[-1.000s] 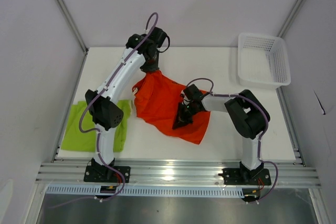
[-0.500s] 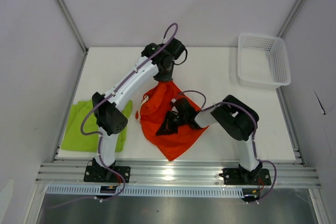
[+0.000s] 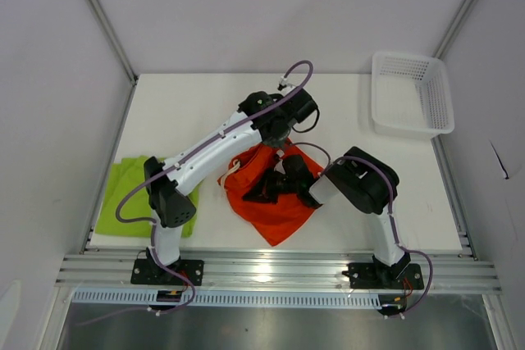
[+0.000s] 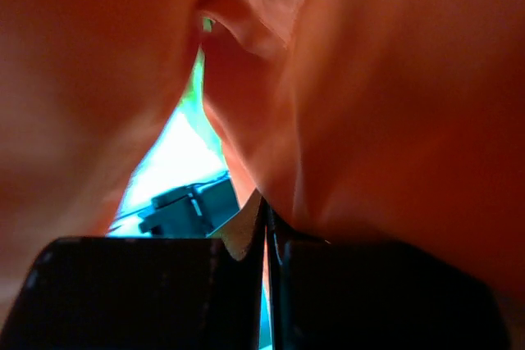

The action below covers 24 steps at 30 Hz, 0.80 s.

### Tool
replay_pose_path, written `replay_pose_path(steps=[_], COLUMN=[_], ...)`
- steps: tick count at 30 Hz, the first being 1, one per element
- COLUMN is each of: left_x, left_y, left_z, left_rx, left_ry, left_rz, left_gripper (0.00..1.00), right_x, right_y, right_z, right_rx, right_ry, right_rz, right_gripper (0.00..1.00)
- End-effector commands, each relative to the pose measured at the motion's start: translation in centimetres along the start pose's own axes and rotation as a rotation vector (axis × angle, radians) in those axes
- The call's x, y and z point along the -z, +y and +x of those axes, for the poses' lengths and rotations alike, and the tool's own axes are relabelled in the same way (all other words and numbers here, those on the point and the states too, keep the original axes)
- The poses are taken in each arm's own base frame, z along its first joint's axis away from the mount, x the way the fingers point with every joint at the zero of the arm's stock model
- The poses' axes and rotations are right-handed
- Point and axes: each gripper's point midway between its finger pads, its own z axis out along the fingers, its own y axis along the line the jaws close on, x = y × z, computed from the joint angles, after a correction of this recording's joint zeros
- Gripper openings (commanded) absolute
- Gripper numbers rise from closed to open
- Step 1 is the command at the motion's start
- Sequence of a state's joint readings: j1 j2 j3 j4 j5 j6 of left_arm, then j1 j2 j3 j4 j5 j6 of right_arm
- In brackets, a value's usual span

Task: Fold and stack the shorts
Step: Fold the shorts

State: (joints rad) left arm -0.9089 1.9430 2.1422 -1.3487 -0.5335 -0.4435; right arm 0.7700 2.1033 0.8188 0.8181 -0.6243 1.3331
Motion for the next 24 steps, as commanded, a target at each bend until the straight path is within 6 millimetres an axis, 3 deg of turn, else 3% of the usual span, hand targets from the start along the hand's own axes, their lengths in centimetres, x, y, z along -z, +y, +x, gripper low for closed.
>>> replay_pose_path(steps=[1,8,17,23,24], left_x=[1.5,1.4,2.1,3.0,3.1], left_y=[3.0,1.7,-0.5,-0.4,-0.3], left_z=[2.2,3.3,3.3,2.1,2.0], left_rx=[-0.084,-0.097,-0.1,-0.084,-0.084], left_ry=[0.046,0.066,0.071,0.032,0.029], left_rz=[-0.103,-0.087,-0.01,0.01,0.01], left_gripper=[0.03,0.04,0.05,0.08,0.08], right_x=[0.5,0.1,-0.5,1.9,2.8], right_y=[-3.5,-1.8,-1.7,0.0,1.6], right_z=[-0.6,-2.2,-2.8,-3.5,-3.6], right_rx=[-0.19,-0.182,-0.165,-0.055,-0.027], right_ry=[-0.05,-0.088,-0.088,-0.17,-0.19], right_rz=[0.081,0.058,0.101,0.165,0.138], right_gripper=[0.0,0.0,0.0,0.03,0.03])
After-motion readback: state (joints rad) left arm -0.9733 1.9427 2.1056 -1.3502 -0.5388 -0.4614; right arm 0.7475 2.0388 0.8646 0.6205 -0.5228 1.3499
